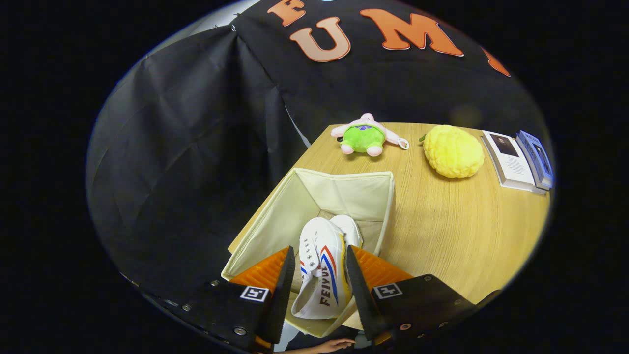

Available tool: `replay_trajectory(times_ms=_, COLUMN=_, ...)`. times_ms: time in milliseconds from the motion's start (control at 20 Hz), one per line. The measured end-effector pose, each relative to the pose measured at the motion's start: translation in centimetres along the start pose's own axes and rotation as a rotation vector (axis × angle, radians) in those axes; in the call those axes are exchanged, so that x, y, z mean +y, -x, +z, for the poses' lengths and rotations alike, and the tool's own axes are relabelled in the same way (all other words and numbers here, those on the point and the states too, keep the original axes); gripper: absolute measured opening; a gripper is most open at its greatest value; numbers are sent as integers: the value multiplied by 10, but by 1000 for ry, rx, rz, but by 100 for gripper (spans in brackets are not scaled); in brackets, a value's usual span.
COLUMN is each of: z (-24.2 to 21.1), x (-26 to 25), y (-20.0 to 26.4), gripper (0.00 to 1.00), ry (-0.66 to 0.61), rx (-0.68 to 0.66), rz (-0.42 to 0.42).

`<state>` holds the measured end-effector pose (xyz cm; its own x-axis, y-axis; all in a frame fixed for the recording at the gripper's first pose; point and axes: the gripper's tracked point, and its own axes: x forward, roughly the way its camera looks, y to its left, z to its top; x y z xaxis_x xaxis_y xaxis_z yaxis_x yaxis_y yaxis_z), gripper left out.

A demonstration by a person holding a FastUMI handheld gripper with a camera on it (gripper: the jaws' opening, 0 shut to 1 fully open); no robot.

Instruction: Open the storage box then place both shoes into the box .Put the left shoe in first, then the right shoe, with the right side of both shoes facing outward in a uniform manner.

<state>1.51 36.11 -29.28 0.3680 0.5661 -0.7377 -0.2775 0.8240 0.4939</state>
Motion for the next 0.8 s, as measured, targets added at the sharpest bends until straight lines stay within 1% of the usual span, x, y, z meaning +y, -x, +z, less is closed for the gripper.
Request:
replay_trajectory(times_ms=150, z=15, x=-13, y=28, gripper=70, ry=-13, rx=-88, rz=-1)
replay_trajectory(times_ms=250, z=21, x=-33, y=49, gripper=74, ry=-1, rx=-137, rz=-31)
replay_trajectory(times_ms=300, z=25, x=-45, y=60, gripper=75, ry=4, rx=-169, rz=-55)
replay_trajectory(times_ms=450, z=40, x=-75, y=94, gripper=75, ry=24, rx=-286, rz=-125)
replay_trajectory(times_ms=600, z=56, x=-99, y=137, gripper=75, ry=74, rx=-423, rz=-187)
replay_trajectory(times_ms=650, z=61, x=-107, y=152, gripper=76, ry=96, rx=-471, rz=-214)
replay_trajectory(times_ms=700, z=66, x=-116, y=168, gripper=82, ry=123, rx=-523, rz=-246)
replay_trajectory(times_ms=800, z=73, x=-131, y=201, gripper=87, ry=183, rx=-614, rz=-317)
